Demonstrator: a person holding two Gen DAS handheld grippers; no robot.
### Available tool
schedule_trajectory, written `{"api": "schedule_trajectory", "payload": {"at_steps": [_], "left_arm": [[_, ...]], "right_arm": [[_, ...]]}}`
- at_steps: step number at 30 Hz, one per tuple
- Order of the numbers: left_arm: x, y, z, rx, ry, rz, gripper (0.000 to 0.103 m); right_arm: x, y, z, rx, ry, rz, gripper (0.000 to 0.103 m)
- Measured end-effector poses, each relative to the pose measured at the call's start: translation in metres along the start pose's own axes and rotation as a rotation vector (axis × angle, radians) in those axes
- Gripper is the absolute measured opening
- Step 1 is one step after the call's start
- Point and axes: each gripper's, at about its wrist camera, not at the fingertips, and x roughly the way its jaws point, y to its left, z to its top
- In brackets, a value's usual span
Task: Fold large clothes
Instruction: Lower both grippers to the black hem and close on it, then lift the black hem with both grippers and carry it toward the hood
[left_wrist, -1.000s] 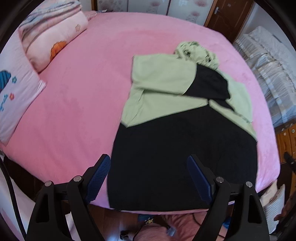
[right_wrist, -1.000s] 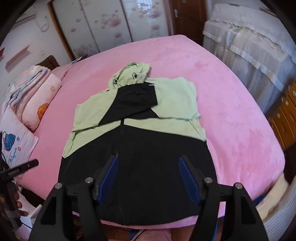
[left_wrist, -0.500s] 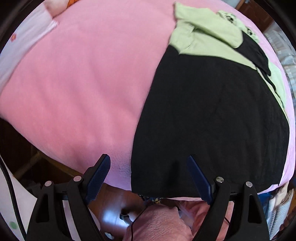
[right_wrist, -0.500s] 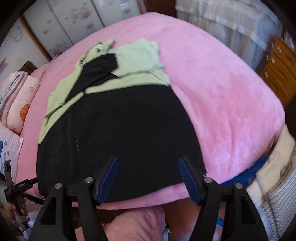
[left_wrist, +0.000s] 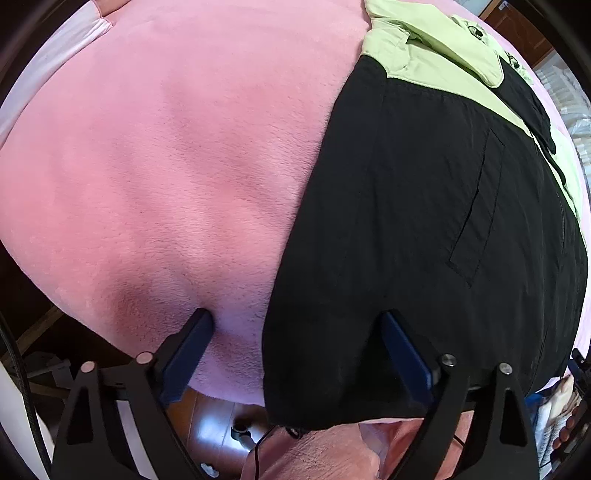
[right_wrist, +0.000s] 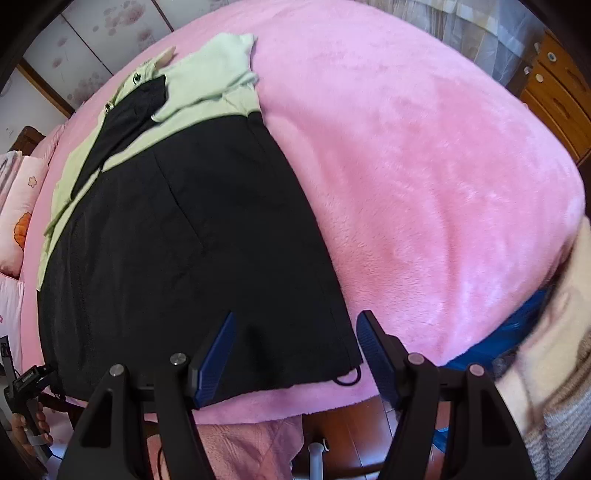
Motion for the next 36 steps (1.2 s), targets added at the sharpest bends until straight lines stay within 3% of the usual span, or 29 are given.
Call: {"api": "schedule_trajectory", "payload": {"at_steps": [5,9,11,12,13,15,17,18,23,31,36], "left_arm": [[0.007,-0.005,-0.001,0.000,-0.004,-0.007,0.102],[0.018,-0.009,0.002,0.008,-0.001,0.000,0.103],[0.021,-0.009,0.000,0.015,0.005,0.016,0.103],[0.021,-0.011,0.003,0.021,0.008,0.026,0.103],[0.021,-0.014,0.003,0.029,0.010,0.035,0.098],[0.017,-0.026,0.005,0.060,0.009,0.050,0.078],[0.010,-0.034,0.006,0.097,0.014,0.065,0.024],[0.007,-0.039,0.008,0.117,0.031,0.058,0.014],[-0.010,-0.048,0.016,0.151,0.085,0.057,0.006],[-0.074,-0.058,0.033,0.094,0.030,-0.094,0.006],[-0.128,-0.079,0.063,0.091,-0.036,-0.194,0.003]], "right_arm": [[0.018,0.006,-0.004,-0.018,0.017,-0.027,0.068],[0.029,0.005,-0.006,0.043,0.014,-0.028,0.068],[0.032,0.007,-0.005,0.052,0.018,-0.041,0.062],[0.032,0.010,-0.004,0.056,0.028,-0.050,0.050],[0.032,0.012,-0.003,0.062,0.035,-0.037,0.034],[0.029,0.019,-0.002,0.055,0.044,-0.026,0.019],[0.024,0.029,-0.001,0.026,0.047,-0.068,0.016],[0.019,0.034,-0.001,0.014,0.048,-0.085,0.016],[-0.010,0.041,0.005,0.038,0.029,-0.083,0.015],[-0.081,0.071,0.022,-0.017,-0.034,-0.022,0.015],[-0.115,0.091,0.036,-0.051,-0.067,0.014,0.014]]}}
